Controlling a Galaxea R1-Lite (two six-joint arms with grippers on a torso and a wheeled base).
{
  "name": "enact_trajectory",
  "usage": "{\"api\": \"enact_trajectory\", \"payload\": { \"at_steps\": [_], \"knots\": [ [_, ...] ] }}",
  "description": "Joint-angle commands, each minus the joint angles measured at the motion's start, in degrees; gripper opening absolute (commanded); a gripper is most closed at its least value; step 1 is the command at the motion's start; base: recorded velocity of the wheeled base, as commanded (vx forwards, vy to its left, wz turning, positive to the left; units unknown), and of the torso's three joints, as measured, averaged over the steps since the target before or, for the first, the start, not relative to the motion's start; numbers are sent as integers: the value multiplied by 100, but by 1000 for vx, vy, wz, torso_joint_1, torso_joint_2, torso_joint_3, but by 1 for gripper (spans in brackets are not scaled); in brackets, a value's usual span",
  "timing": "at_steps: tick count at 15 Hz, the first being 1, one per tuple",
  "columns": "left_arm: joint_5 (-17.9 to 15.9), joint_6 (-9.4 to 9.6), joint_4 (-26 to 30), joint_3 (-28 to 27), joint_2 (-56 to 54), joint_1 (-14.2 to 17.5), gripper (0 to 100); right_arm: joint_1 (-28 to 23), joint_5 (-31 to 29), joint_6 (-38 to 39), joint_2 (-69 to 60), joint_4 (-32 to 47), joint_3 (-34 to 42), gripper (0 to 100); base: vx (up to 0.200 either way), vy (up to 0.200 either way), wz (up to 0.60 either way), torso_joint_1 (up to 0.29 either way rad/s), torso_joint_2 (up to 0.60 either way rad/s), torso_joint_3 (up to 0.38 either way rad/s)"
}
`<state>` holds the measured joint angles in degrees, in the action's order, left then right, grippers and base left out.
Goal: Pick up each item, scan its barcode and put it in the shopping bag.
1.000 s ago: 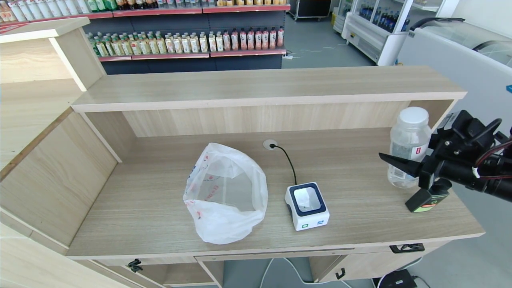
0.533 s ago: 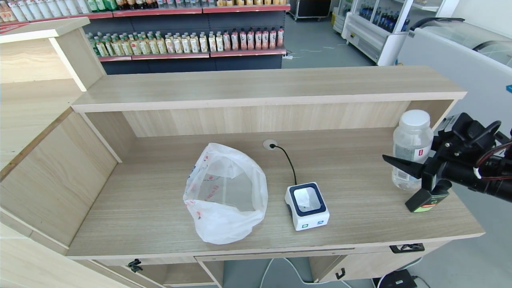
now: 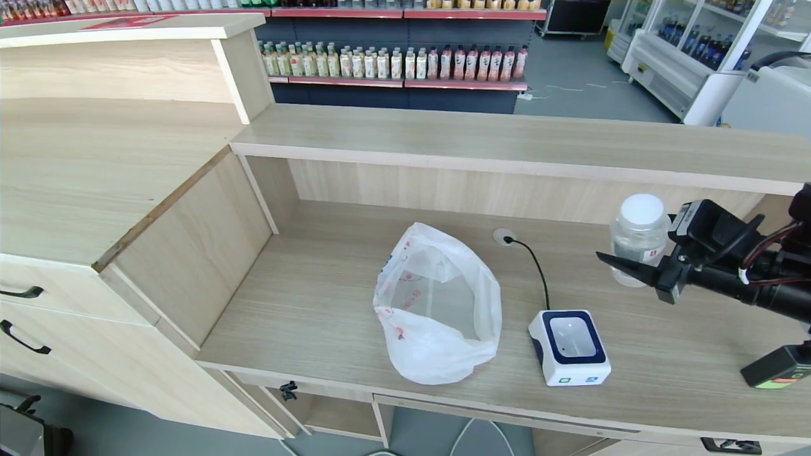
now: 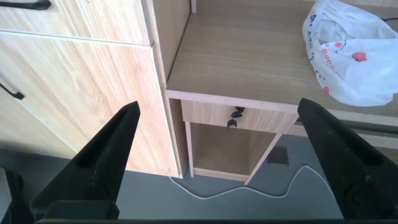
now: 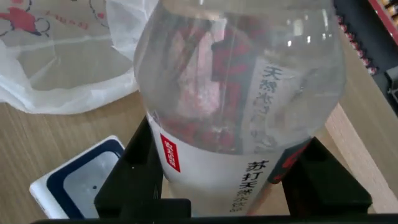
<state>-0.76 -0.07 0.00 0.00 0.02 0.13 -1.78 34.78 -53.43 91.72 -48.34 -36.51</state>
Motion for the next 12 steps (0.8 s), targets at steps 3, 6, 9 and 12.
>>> {"api": "enact_trajectory", "payload": {
  "at_steps": [3,6,9,12],
  "knots": [
    [-12,-1,0,0,-2,4,100,73,319,-1266,592,-290,-357,0,0,0,0,0,0,0],
    [-4,-1,0,0,-2,4,100,275,1374,-2005,874,-510,-436,0,0,0,0,0,0,0],
    [-4,-1,0,0,-2,4,100,591,1927,-2462,1155,-510,-462,0,0,0,0,0,0,0],
    [-4,-1,0,0,-2,4,100,679,2367,-3138,1410,-449,-568,0,0,0,0,0,0,0]
  ]
}}
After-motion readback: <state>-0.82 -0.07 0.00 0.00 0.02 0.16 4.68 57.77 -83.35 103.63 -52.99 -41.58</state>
